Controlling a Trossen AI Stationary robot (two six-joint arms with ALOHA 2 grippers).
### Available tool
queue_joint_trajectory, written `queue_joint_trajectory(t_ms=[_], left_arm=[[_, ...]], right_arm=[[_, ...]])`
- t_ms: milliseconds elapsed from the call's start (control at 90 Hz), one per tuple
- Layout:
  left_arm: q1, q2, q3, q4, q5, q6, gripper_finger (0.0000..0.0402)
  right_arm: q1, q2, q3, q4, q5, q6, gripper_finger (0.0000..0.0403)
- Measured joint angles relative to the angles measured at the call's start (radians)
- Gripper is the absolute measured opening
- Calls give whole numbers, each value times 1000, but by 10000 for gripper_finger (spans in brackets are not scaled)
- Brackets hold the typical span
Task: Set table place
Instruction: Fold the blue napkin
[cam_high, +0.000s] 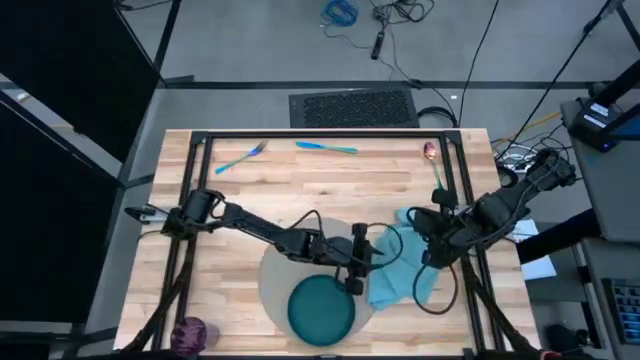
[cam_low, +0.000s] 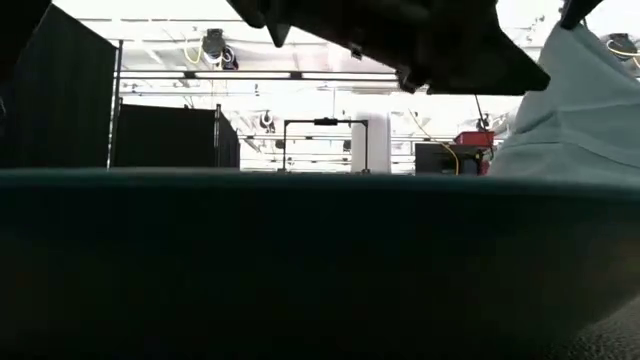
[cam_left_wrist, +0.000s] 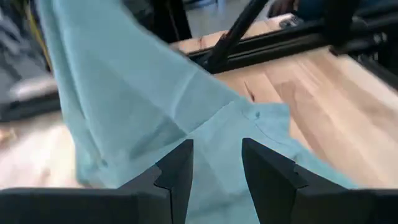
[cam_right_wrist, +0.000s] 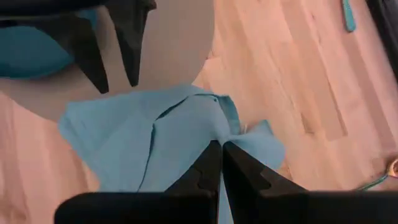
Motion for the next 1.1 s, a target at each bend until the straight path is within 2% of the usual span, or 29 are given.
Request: queue_joint_trajectory(t_ms=[144, 267, 522, 800, 1100], left_arm=[[1, 2, 0, 11, -4, 152, 123], [5, 2, 0, 9, -24, 216, 123], [27, 2, 0, -31, -24, 270, 123], [16, 2, 1, -173, -14, 269, 123], [17, 2, 1, -184, -10, 268, 123]], right_arm=[[0, 0, 0, 19, -6, 2, 0], [0, 0, 0, 82, -29, -18, 0], [-9, 0, 0, 279, -108, -111, 0], [-59, 0, 0, 277, -134, -124, 0], [-111, 0, 0, 281, -150, -149, 0]])
